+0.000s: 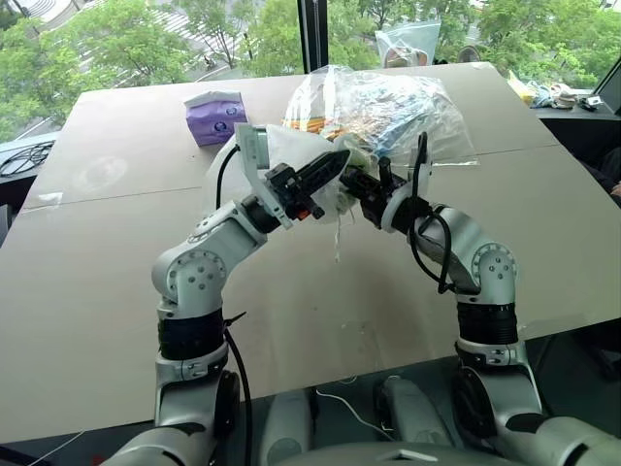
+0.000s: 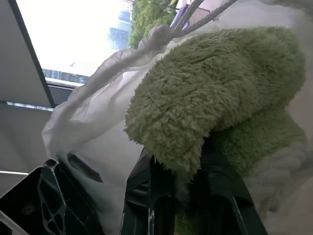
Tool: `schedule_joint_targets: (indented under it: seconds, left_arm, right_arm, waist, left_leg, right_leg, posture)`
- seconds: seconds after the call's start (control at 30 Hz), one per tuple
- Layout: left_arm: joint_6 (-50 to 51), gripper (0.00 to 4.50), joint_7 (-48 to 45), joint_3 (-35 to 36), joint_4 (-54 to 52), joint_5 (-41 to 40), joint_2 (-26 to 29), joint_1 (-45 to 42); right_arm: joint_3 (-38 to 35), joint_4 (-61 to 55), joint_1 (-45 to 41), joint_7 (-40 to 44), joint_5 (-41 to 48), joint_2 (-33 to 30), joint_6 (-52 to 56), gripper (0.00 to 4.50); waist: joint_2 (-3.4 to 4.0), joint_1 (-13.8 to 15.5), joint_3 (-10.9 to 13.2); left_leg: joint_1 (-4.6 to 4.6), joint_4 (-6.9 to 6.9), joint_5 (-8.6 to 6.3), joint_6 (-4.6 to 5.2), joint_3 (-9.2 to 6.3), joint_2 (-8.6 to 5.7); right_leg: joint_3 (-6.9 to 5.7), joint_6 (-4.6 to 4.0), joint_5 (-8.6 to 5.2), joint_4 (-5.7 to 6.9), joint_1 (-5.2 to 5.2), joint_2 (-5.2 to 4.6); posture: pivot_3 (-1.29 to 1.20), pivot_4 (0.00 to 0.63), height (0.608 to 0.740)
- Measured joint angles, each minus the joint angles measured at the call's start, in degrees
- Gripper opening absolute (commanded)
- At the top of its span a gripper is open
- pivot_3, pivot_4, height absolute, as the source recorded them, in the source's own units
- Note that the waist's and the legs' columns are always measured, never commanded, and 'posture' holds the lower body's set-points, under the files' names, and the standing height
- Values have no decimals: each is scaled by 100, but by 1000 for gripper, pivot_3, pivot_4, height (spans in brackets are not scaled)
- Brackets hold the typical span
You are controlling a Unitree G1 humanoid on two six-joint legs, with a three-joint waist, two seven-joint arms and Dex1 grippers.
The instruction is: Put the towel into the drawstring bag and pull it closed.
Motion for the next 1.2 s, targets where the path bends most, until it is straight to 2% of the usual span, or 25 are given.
schedule_joint_targets:
  seconds: [0.2, 0.3, 0.4, 0.47, 0.5, 0.63, 0.8, 0.93, 1.1, 1.17, 1.2]
  left_arm:
    - [95, 0, -289, -303, -113, -19, 183, 212]
    - [89, 0, -245, -220, -107, -5, 223, 251]
    - [53, 0, -308, -317, -110, 65, 379, 270]
    - [16, 0, -375, -488, -110, 236, 493, 278]
    - [-5, 0, -406, -518, -108, 329, 579, 280]
    - [-110, 0, -451, -440, 108, 479, 776, 268]
    - [-203, 0, -412, -241, 393, 456, 736, -9]
    - [-255, 0, -286, 13, 604, 434, 656, -228]
    - [-240, 0, -212, 47, 686, 428, 602, -269]
    - [-229, 0, -181, 41, 690, 420, 586, -292]
    - [-224, 0, -158, 54, 689, 407, 586, -293]
  right_arm:
    - [423, 227, -96, 190, -370, -131, 528, 70]
    - [336, 562, -359, 380, -907, 160, 199, 70]
    - [-84, 754, -500, 414, -1233, 343, -344, 70]
    - [-225, 764, -489, 423, -1343, 353, -447, 819]
    - [-246, 711, -431, 472, -1396, 302, -440, 1053]
    - [-91, 328, -75, 803, -1872, -244, -92, 2766]
    - [20, -206, 184, 1387, -2070, -730, 340, 2766]
    - [60, -697, 551, 2189, -2080, -1325, 701, 2766]
    - [-21, -1587, 979, 3893, -2255, -2353, 674, 2766]
    - [5, -1792, 1115, 4433, -2708, -2717, 405, 2766]
    - [30, -1798, 1233, 4751, -3304, -3074, 85, 2766]
  waist:
    - [0, -11, 0]
    - [0, -7, 0]
    - [0, 56, 0]
    - [0, 59, 0]
    - [0, 51, 0]
    - [0, 54, 0]
    - [1, 43, 0]
    - [1, 51, 1]
    - [1, 96, 2]
    - [1, 125, 2]
    - [1, 148, 2]
  left_leg:
    - [1, 1, 0, 0, 1, 0]
    - [1, 3, 0, 0, -2, 1]
    - [-5, 4, 0, 0, -4, -2]
    - [-19, 8, 0, 0, -1, -5]
    - [-29, 13, 0, 0, -3, -5]
    - [-59, 22, 1, -1, -9, -5]
    - [-59, 33, 1, 0, -17, -2]
    - [-61, 44, 1, 0, -15, -2]
    - [-65, 54, 0, 0, -15, -2]
    - [-65, 57, 0, 0, -17, -2]
    - [-64, 63, 0, 0, -19, -2]
  right_leg:
    - [-7, -2, -1, 5, 0, 3]
    - [-10, -2, 0, 6, 0, 7]
    - [-19, -1, 0, -2, 5, 1]
    - [-18, 0, 0, -7, -1, -4]
    - [-20, 0, 1, -8, -8, -5]
    - [-29, 0, 1, -2, -36, -6]
    - [-34, -1, 1, 8, -36, -1]
    - [-33, 0, 1, 8, -33, -2]
    - [-33, 3, 1, 7, -33, -1]
    - [-34, 3, 1, 9, -33, 0]
    - [-37, 4, 1, 9, -30, 1]
  posture:
    - [0, 150, 740]
    - [0, 150, 740]
    - [0, 150, 740]
    - [0, 150, 740]
    - [0, 150, 740]
    - [0, 150, 740]
    - [0, 150, 740]
    - [0, 150, 740]
    - [0, 150, 740]
    - [0, 150, 740]
    - [0, 150, 740]
